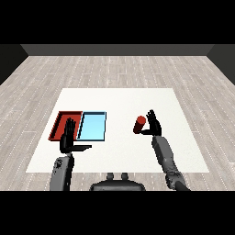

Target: Pick the red can and put it in the red box

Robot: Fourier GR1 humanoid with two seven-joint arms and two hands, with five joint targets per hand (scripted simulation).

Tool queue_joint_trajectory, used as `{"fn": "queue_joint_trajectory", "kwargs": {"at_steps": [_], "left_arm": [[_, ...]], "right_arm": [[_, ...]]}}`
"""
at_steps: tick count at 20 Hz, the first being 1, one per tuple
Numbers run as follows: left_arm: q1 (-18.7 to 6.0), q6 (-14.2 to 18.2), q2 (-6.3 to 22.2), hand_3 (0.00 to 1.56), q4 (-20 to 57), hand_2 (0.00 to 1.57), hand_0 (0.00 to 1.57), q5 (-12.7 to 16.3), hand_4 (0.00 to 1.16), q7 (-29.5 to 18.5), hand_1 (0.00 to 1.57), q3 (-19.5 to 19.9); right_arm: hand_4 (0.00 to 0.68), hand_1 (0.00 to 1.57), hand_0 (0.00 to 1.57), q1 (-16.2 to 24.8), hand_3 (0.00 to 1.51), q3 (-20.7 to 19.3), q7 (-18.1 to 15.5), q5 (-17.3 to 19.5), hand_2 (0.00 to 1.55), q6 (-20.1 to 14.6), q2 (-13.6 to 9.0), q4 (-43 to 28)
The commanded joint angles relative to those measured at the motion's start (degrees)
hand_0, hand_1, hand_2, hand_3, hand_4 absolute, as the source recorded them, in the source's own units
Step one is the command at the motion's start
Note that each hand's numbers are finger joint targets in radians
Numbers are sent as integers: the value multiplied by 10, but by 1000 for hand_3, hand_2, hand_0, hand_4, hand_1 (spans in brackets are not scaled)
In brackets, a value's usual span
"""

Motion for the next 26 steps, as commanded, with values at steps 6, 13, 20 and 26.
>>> {"fn": "queue_joint_trajectory", "kwargs": {"at_steps": [6, 13, 20, 26], "left_arm": [[-33, -6, 18, 0, 5, 0, 0, 11, 0, 13, 0, 21], [26, 3, -12, 0, -9, 0, 0, -8, 0, -12, 0, -10], [6, 6, -6, 0, -4, 0, 0, 3, 0, 1, 0, 5], [2, 7, -11, 0, 21, 0, 0, -14, 0, -34, 0, -2]], "right_arm": [[0, 0, 0, -30, 0, -12, -52, -8, 0, 23, -14, 85], [0, 0, 0, -91, 0, -21, -14, -20, 0, -2, -8, 119], [0, 0, 0, -83, 0, -15, -101, 1, 0, 21, -11, 197], [0, 0, 0, -105, 0, -15, -52, -10, 0, -2, -2, 176]]}}
